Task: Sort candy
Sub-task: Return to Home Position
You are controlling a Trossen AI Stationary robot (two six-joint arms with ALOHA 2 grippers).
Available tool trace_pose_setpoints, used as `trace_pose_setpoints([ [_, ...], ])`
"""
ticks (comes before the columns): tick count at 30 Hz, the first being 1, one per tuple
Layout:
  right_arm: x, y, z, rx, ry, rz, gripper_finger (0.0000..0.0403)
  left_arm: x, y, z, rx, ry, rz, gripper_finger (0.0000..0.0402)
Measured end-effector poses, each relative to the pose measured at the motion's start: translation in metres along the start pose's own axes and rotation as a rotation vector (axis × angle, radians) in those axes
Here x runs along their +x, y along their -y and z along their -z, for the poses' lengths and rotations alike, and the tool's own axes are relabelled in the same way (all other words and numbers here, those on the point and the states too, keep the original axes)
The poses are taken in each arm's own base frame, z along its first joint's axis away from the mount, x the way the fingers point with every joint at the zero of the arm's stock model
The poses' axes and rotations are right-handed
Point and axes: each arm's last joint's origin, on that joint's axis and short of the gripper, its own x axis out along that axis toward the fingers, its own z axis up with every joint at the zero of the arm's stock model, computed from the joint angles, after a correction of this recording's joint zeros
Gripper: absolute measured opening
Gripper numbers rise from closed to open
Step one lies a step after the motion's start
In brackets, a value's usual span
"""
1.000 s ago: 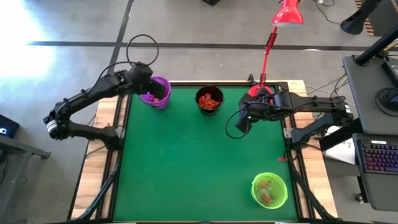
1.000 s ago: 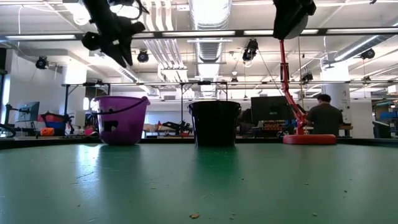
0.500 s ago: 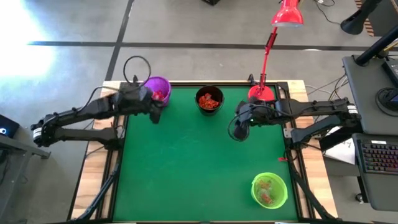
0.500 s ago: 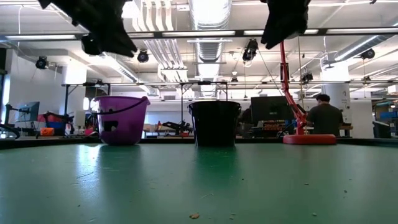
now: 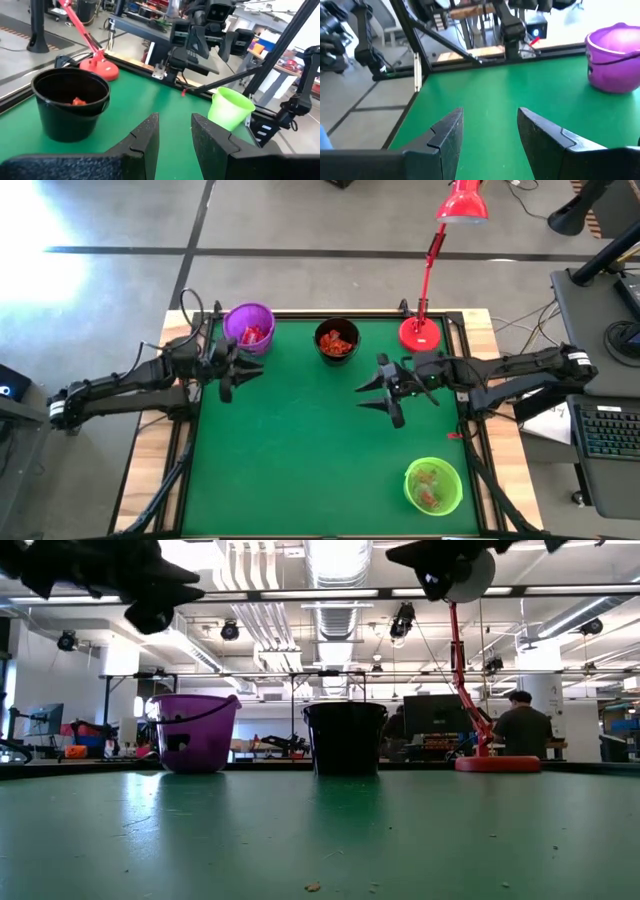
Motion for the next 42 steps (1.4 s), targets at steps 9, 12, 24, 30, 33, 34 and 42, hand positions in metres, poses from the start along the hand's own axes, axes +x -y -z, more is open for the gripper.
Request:
trace_pose_setpoints([
  [9,-0.004,0.008,0.054,0.064,0.061,-0.012,0.0178,-0.003,-0.013,0.045,0.051,0.002,0.0,0.0096],
  [12,-0.007,0.011,0.071,0.092,0.095,-0.021,0.0176,-0.002,-0.016,0.055,0.058,0.023,0.004,0.0096],
  [24,-0.012,0.021,0.109,0.508,0.071,0.119,0.0158,0.001,-0.022,0.07,0.066,-0.011,-0.031,0.0096],
  [30,-0.013,0.023,0.119,0.511,-0.001,0.182,0.0161,0.0,-0.027,0.071,-0.076,-0.002,-0.174,0.0096],
  [33,-0.013,0.024,0.12,0.571,-0.002,0.187,0.0158,0.0,-0.027,0.072,-0.034,-0.007,-0.176,0.0096],
  [34,-0.013,0.023,0.119,0.545,0.003,0.183,0.0157,0.0,-0.027,0.071,-0.009,-0.007,-0.175,0.0096],
  [42,-0.014,0.023,0.117,0.276,0.013,0.171,0.0159,0.0,-0.028,0.076,0.089,-0.043,-0.183,0.0096],
])
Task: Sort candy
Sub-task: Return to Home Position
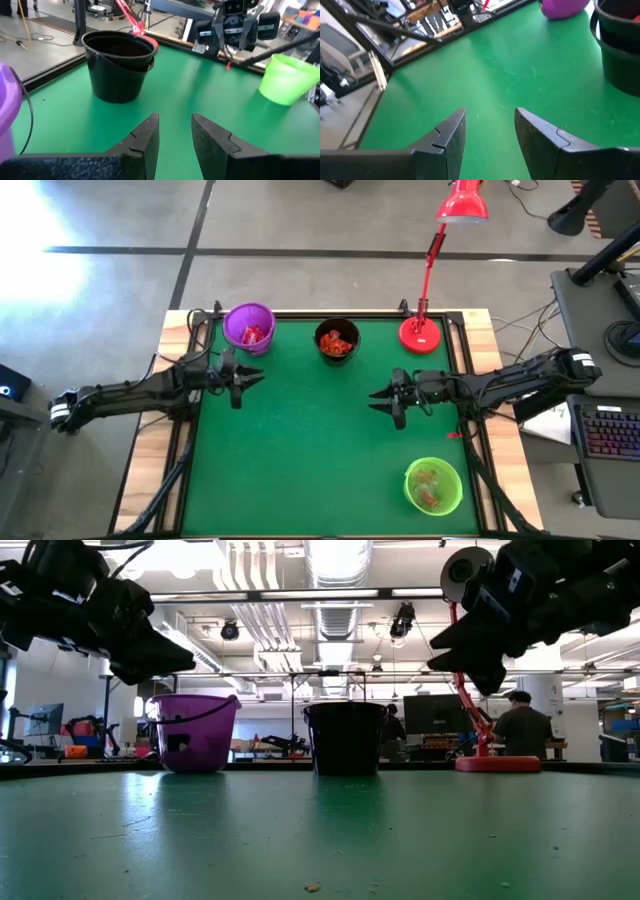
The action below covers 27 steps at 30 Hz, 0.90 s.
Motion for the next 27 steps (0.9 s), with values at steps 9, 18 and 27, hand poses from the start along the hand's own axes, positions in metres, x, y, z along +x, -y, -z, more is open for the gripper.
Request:
trace_pose_setpoints([
  [9,-0.011,0.016,0.033,0.03,-0.019,0.006,0.0161,0.001,-0.005,0.023,0.007,-0.015,-0.003,0.0096],
  [18,-0.033,0.025,0.053,0.024,0.128,-0.063,0.0162,0.001,-0.006,0.032,0.017,0.068,0.012,0.0096],
  [27,-0.033,0.027,0.057,-0.054,0.092,-0.015,0.0159,0.001,-0.006,0.033,0.086,0.068,0.01,0.0096],
])
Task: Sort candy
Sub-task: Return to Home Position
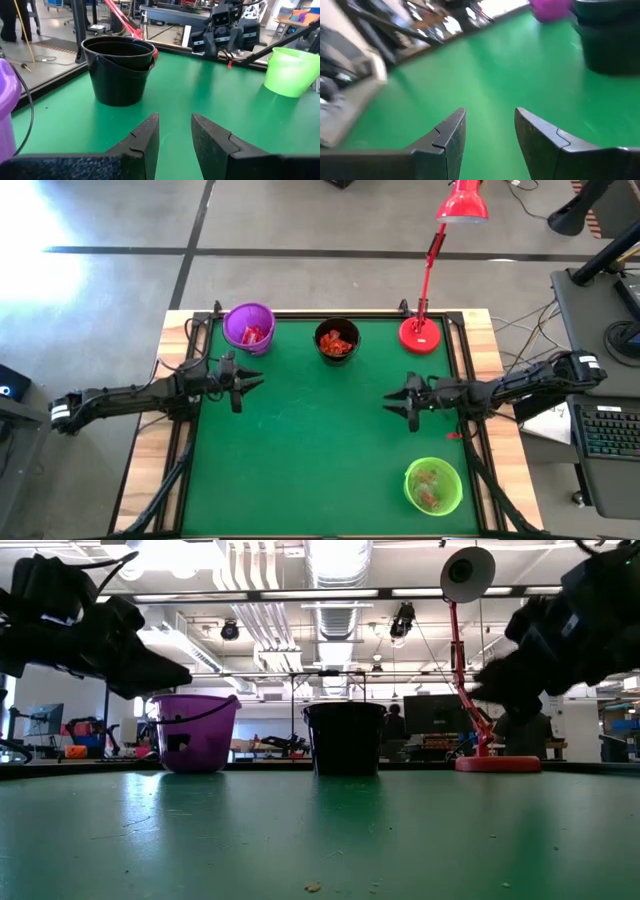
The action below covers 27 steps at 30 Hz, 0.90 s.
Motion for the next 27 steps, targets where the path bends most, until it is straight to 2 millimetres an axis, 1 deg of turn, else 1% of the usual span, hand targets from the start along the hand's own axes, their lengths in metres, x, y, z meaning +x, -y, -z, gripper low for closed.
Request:
trace_pose_setpoints([
  [6,-0.003,0.013,0.018,0.049,-0.136,0.25,0.0162,0.0,0.0,0.001,0.021,-0.006,-0.001,0.0096],
  [9,-0.006,0.017,0.026,0.032,-0.204,0.319,0.0159,0.0,0.0,0.001,0.02,-0.006,-0.001,0.0096],
  [15,-0.008,0.02,0.032,0.012,-0.279,0.35,0.0159,0.0,0.0,0.002,0.016,-0.018,-0.002,0.0096],
  [24,-0.008,0.02,0.032,0.01,-0.277,0.348,0.0159,0.0,0.0,0.003,0.0,-0.027,-0.003,0.0096],
  [27,-0.011,0.017,0.025,0.018,-0.223,0.325,0.0157,0.0,-0.001,0.004,-0.002,-0.044,-0.005,0.0096],
])
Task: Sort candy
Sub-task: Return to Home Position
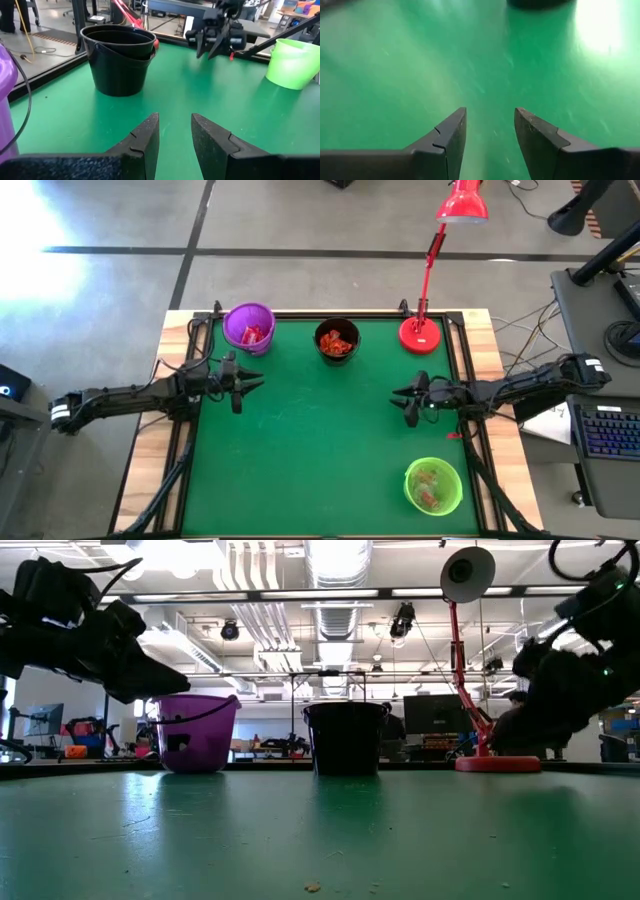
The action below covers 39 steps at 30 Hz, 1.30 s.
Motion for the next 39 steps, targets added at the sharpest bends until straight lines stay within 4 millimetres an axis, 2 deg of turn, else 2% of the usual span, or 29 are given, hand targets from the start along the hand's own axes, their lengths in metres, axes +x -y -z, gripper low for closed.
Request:
trace_pose_setpoints([
  [18,-0.057,-0.006,-0.045,0.145,0.542,-0.258,0.0158,0.0,0.0,0.001,-0.035,-0.004,-0.001,0.0096],
  [29,-0.081,-0.004,-0.053,0.197,0.738,-0.351,0.0161,0.0,0.0,0.001,-0.053,-0.004,-0.002,0.0096],
  [34,-0.084,-0.004,-0.055,0.206,0.771,-0.367,0.0157,0.0,-0.001,0.001,-0.061,-0.006,-0.017,0.0096],
  [39,-0.084,-0.004,-0.055,0.205,0.768,-0.365,0.016,0.0,-0.004,0.002,-0.062,-0.007,-0.133,0.0096],
])
